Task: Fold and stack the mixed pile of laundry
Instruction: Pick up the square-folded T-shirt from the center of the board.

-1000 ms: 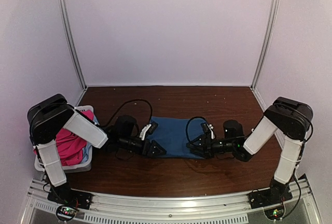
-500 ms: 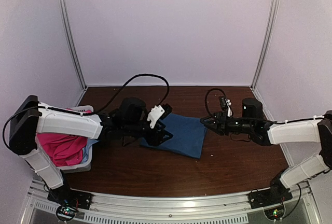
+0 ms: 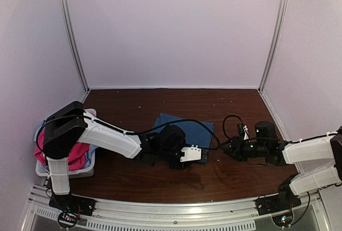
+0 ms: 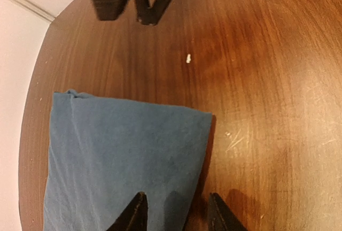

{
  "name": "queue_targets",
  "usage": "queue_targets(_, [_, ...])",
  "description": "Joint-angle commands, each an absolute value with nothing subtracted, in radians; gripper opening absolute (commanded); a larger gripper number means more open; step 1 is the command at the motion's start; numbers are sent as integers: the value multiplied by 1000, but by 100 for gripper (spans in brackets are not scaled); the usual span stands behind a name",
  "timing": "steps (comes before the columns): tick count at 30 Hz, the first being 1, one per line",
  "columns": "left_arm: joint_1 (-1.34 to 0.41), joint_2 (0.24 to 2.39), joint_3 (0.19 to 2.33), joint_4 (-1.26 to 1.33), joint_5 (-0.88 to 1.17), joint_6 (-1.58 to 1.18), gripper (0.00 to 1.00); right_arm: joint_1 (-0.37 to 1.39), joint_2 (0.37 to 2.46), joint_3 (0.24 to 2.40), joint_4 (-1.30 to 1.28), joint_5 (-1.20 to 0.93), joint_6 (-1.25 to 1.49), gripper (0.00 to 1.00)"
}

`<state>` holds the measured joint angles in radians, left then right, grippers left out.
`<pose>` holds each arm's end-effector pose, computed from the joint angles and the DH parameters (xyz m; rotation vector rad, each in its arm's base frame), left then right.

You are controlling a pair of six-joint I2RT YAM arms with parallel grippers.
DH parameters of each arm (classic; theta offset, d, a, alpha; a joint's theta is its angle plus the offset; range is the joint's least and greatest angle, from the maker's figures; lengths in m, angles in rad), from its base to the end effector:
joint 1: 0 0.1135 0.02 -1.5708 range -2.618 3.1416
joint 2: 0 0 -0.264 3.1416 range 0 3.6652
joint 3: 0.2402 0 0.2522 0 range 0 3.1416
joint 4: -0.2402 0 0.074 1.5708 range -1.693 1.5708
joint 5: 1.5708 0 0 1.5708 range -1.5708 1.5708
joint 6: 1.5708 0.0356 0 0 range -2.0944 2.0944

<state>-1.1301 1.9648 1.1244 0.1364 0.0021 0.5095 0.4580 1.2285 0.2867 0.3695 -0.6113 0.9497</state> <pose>0.1761 -0.3736 0.1439 1.6794 1.5661 -0.3268 0.1800 0.1115 0.1435 0.1813 2.3976 1.4063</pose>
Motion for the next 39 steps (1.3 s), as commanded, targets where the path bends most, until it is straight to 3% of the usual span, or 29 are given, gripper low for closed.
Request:
queue_targets(1, [-1147,2032,1197,158,-28,662,38,449,1195,250,436,-585,1002,53])
queue_targets(10, [-1156,2143,1254,152,-47,707,25,448,1222,198,530,-600,1069,54])
queue_targets(14, [-1157,2143,1270,192,-36,671,10,449,1264,190,579,-602,1090,71])
queue_targets(17, [-1160,2111,1264,244,-2,598,0,449,1309,196,631,-611,1112,75])
queue_targets(26, [-1161,2095,1257,348,98,438,0,455,1435,248,755,-633,1145,78])
queue_targets(31, [-1163,2099,1263,354,89,422,0,467,1492,276,792,-647,1172,88])
queue_targets(39, [-1163,2097,1272,371,81,417,0,504,1615,263,936,-629,1269,82])
